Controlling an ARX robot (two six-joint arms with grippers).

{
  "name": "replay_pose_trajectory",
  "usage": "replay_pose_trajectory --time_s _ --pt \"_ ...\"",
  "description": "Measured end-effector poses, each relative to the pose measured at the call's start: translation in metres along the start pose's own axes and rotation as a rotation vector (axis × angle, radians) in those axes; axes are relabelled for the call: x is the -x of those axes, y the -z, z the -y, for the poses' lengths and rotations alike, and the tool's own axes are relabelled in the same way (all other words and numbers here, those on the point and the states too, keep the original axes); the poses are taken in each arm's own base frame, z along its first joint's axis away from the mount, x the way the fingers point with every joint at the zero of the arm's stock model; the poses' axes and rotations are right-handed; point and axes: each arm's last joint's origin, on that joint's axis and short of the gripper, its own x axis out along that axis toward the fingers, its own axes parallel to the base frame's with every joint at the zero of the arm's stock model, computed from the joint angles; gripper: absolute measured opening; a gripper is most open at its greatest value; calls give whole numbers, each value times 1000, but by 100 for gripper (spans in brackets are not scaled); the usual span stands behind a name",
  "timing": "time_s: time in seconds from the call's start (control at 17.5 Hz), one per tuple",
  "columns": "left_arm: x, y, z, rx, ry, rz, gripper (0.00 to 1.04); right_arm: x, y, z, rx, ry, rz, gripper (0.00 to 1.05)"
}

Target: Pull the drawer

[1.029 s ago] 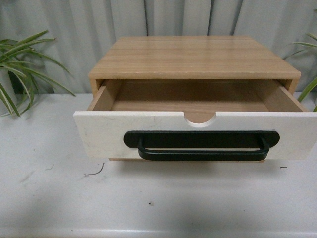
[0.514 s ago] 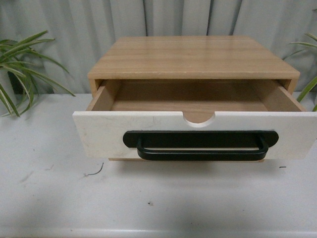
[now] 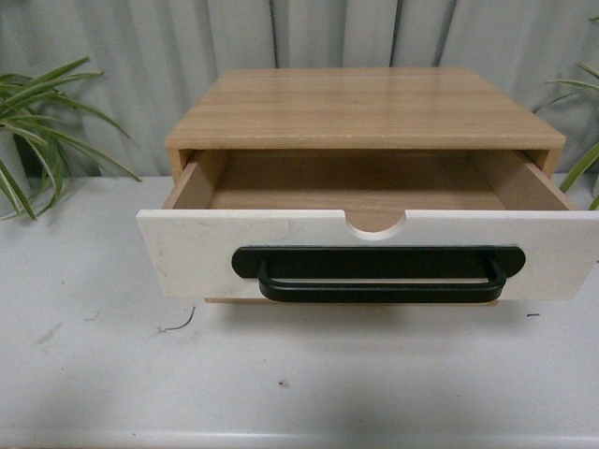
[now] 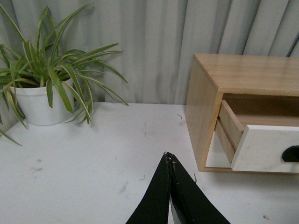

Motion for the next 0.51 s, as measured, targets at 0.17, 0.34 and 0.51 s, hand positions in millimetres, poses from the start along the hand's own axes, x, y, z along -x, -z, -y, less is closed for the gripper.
replay_pose_trajectory --time_s 0.17,0.34,0.51 --pt "0 0 0 0 0 0 7 0 0 0 0 0 0 9" --pt "0 0 0 0 0 0 41 0 0 0 0 0 0 44" --pt "0 0 0 0 0 0 77 0 0 0 0 0 0 80"
